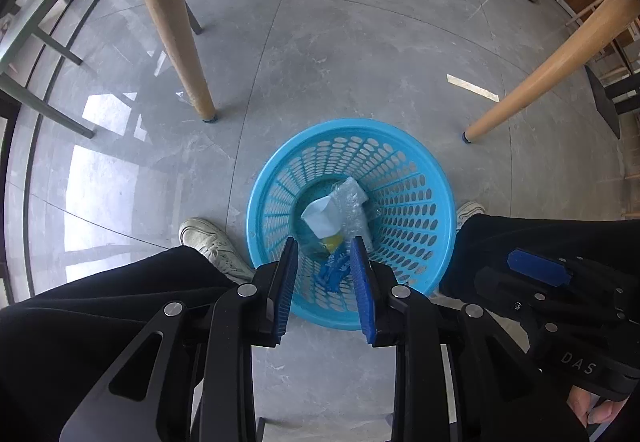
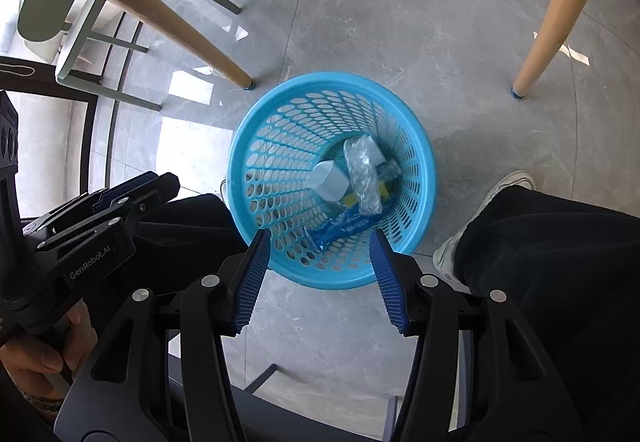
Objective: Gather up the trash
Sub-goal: 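Open the right tool to drop the wrap while the left tool releases the cup, then raise both open tools back up to the table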
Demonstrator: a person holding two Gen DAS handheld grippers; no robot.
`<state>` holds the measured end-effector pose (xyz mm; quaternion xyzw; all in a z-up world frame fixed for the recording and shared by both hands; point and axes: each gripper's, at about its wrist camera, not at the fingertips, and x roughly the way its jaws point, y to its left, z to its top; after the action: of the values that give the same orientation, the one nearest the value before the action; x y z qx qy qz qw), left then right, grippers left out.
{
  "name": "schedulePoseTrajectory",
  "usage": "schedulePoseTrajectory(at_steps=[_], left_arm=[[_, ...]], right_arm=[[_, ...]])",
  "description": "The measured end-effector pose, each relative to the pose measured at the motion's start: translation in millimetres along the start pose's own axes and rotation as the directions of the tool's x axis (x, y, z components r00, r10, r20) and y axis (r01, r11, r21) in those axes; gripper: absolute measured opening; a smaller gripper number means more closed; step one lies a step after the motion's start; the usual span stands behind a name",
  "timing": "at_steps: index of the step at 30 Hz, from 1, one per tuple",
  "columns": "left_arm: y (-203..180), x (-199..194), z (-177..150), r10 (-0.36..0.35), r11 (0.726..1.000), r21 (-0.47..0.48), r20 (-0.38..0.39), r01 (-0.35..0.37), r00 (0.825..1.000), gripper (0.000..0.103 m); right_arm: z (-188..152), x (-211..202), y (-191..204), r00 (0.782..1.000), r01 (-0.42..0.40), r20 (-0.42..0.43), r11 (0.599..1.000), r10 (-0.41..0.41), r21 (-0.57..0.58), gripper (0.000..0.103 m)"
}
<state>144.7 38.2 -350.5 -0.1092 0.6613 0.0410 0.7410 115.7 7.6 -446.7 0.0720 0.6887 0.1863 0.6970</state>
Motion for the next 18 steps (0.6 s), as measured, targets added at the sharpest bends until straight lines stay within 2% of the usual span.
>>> schedulePoseTrajectory(at_steps=[10,15,18], left_arm=[[8,-20,-7,-0.015,0.999,-0.029,0.037,0.016,0.999,0.026],[7,-32,-13,-0.014,1.000,-0.013,0.064,0.015,0.998,0.026],[5,-41,-17,-0.018,1.000,0.009,0.080,0.017,0.997,0.030]], right_arm=[[-8,-23,1,0.998,0.015,0.056,1.000,-0.014,-0.014,0.050],[-16,-41,6,0.995,0.023,0.095,0.999,-0.019,-0.040,0.052],[-21,-53,8,0.993,0.024,0.117,0.998,-0.018,-0.053,0.054]])
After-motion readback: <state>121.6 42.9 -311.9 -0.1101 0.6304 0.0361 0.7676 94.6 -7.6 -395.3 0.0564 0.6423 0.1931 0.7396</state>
